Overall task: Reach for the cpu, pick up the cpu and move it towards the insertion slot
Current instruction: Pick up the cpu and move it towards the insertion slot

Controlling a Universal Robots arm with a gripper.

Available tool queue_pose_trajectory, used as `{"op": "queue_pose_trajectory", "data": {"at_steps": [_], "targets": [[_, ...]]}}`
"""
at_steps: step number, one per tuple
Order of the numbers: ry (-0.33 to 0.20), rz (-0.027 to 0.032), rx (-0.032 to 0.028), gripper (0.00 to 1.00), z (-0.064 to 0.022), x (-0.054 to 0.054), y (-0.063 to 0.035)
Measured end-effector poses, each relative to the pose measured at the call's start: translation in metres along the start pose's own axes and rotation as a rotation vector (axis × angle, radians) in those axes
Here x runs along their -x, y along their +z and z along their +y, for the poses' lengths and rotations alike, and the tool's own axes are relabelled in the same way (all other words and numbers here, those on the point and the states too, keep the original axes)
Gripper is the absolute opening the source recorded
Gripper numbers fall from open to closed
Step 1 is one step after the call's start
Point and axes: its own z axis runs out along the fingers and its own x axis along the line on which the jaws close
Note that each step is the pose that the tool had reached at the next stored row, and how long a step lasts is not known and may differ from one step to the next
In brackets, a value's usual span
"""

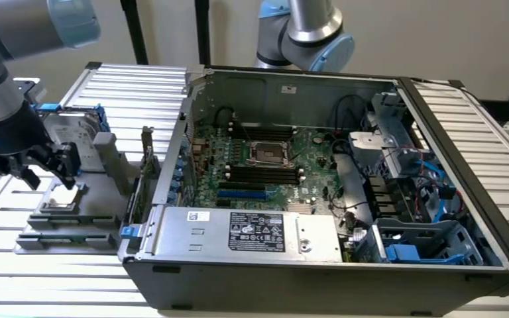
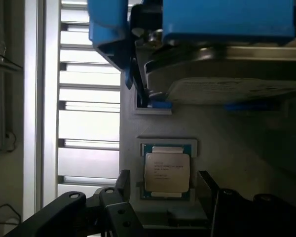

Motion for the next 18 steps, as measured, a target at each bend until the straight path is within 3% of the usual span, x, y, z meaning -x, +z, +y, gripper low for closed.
{"op": "queue_pose_trajectory", "data": {"at_steps": [18], "targets": [[0.000, 0.0002, -0.0039, 0.65, -0.0014, 0.006, 0.0155]]}}
